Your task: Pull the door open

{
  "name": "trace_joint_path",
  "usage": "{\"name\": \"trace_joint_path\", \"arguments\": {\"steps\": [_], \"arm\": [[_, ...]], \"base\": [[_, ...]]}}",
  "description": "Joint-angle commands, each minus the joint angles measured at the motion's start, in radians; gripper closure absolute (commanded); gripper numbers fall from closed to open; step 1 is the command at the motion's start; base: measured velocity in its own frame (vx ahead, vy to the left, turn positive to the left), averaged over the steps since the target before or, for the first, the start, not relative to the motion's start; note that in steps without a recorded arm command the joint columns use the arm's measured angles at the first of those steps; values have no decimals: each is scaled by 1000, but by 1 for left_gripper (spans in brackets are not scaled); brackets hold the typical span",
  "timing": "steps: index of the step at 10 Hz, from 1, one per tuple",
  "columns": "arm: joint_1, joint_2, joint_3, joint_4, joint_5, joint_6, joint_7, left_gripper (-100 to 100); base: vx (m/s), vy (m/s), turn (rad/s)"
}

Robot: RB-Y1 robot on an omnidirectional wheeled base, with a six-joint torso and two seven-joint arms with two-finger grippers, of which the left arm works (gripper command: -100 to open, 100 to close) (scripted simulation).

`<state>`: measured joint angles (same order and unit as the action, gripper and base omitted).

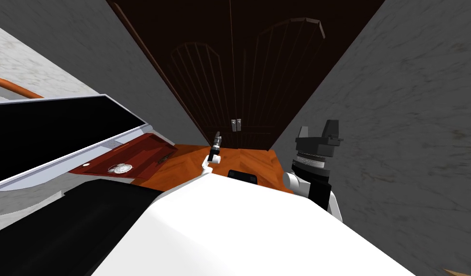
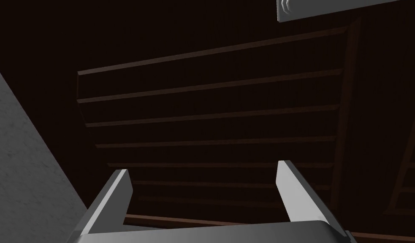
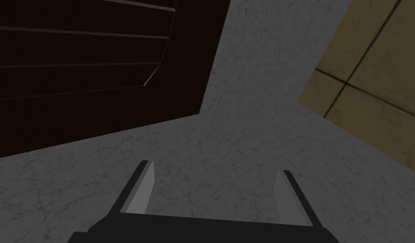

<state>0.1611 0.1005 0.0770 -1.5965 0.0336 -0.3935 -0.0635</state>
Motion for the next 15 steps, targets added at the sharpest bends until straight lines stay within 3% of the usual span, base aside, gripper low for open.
{"name": "trace_joint_path", "arguments": {"steps": [1,6,15], "arm": [[-23,0,1,44,7,14,8,-100],[-58,0,3,110,16,32,20,-100],[-153,-6,7,283,42,82,50,-100]], "base": [[119,-7,0],[97,-18,-1],[140,-20,-4]]}}
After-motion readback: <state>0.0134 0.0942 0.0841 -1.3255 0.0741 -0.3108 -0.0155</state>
